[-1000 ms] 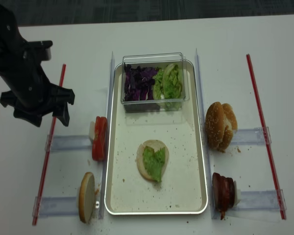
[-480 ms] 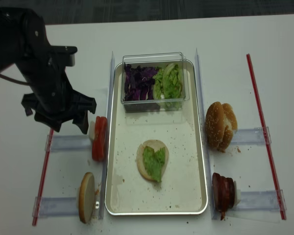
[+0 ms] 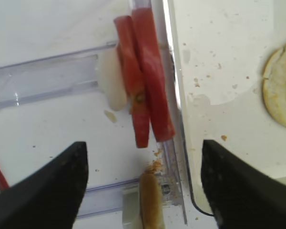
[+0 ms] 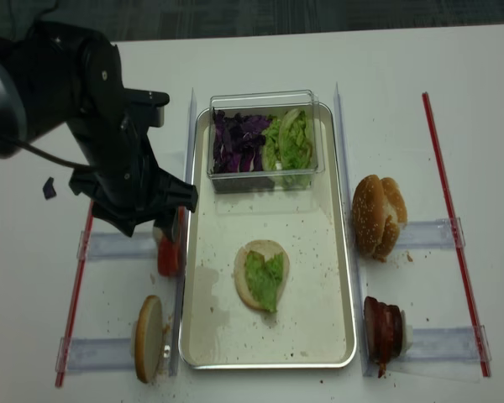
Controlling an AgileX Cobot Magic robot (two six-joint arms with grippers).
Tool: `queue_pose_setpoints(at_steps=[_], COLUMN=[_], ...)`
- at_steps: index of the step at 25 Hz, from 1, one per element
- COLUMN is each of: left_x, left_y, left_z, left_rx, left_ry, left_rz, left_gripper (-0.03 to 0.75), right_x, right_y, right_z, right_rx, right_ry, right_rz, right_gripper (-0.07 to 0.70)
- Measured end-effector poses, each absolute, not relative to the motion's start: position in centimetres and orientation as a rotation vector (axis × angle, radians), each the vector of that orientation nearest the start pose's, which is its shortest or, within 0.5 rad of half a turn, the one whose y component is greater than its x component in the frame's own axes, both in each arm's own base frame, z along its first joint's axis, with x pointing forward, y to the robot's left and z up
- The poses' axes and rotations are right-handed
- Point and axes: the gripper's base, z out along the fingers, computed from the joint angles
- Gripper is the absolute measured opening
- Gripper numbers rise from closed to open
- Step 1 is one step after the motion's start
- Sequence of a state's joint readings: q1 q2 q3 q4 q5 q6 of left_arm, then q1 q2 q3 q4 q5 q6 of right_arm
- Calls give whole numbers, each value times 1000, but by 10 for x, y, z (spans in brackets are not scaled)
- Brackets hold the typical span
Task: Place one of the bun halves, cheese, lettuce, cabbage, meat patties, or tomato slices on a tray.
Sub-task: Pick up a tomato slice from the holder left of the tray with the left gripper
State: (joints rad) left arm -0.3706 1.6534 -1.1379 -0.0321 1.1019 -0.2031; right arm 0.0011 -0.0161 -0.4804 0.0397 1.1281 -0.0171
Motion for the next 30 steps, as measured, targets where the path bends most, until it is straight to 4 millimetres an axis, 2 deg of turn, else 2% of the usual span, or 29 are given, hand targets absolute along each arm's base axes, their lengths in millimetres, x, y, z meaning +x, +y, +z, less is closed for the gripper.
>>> queue_pose_setpoints(at_steps=[10,30], left_x=[280,287], left_y=[-130,-133], left_z=[227,221], left_rx=[208,198], left_ry=[3052,3015], left_rz=[-163,-185], left_gripper=[428,419], right_x=[-8,-8], right_y=[3,3], right_z=[266,266], right_rx=[-23,-23], right_ry=[2115,2115], right_rz=[38,38], right_gripper=[633,633])
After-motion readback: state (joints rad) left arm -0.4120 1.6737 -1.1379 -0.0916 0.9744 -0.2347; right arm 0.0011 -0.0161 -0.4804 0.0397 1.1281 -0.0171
